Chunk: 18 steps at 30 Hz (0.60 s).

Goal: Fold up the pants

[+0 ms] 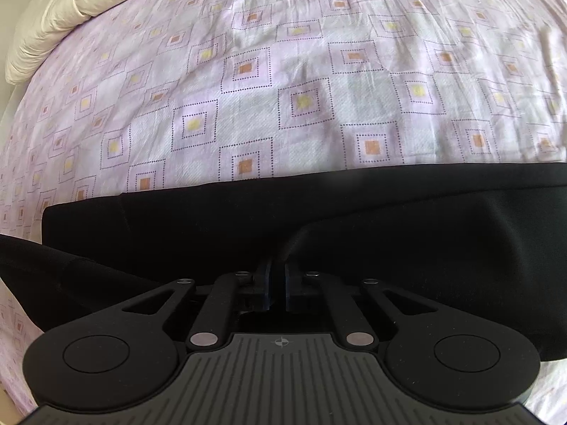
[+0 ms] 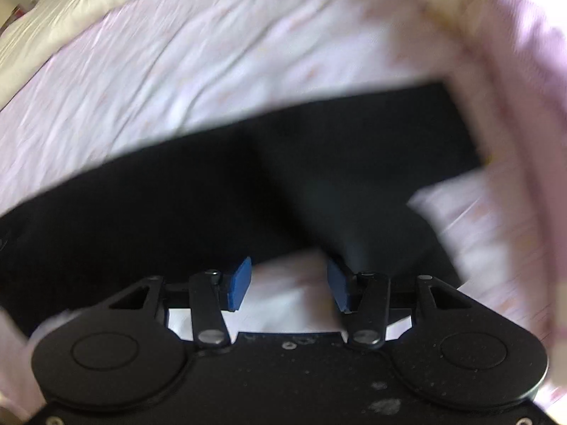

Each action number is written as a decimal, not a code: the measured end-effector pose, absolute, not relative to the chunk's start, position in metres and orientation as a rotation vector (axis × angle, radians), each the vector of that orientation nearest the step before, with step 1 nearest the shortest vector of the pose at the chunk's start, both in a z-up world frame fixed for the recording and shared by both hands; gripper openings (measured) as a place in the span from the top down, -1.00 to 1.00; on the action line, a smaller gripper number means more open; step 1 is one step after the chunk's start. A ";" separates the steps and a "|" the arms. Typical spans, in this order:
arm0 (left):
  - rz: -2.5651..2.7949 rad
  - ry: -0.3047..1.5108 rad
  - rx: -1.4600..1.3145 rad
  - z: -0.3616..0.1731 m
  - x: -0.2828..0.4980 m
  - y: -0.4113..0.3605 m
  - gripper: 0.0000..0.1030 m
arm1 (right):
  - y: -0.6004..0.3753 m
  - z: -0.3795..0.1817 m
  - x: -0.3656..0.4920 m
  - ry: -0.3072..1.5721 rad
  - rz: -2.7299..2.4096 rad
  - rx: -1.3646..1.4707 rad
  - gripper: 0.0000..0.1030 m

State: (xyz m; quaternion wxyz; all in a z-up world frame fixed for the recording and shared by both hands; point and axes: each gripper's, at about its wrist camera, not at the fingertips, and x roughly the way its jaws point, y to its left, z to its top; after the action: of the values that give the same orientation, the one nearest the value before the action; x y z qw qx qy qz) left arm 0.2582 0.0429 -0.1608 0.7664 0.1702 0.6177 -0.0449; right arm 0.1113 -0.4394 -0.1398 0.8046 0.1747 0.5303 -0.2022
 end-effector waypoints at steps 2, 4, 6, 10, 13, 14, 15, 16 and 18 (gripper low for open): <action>-0.100 1.342 0.371 -0.162 0.260 0.044 0.90 | -0.459 -0.127 0.117 1.063 -0.513 0.345 -0.10; -0.102 1.340 0.373 -0.162 0.263 0.045 0.90 | -0.471 -0.124 0.120 1.046 -0.518 0.341 -0.13; -0.103 1.338 0.374 -0.161 0.263 0.043 0.90 | -0.477 -0.126 0.122 1.049 -0.513 0.338 -0.20; -0.102 1.337 0.364 -0.163 0.263 0.045 0.91 | -0.488 -0.133 0.123 1.052 -0.479 0.336 -0.29; -0.106 1.336 0.366 -0.163 0.262 0.045 0.91 | -0.490 -0.141 0.134 1.070 -0.412 0.317 -0.35; -0.108 1.336 0.366 -0.163 0.263 0.045 0.91 | -0.490 -0.144 0.137 1.080 -0.390 0.307 -0.35; -0.111 1.336 0.365 -0.163 0.263 0.046 0.91 | -0.491 -0.148 0.141 1.091 -0.369 0.300 -0.35; -0.113 1.337 0.364 -0.163 0.263 0.046 0.91 | -0.490 -0.149 0.144 1.098 -0.354 0.296 -0.35; -0.113 1.341 0.357 -0.162 0.264 0.047 0.91 | -0.490 -0.144 0.146 1.078 -0.315 0.315 -0.36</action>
State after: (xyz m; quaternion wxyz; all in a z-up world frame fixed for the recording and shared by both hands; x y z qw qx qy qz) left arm 0.2644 0.0472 -0.1624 0.7674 0.1645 0.6175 -0.0521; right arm 0.1455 -0.4902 -0.1443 0.8346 0.1487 0.5092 -0.1486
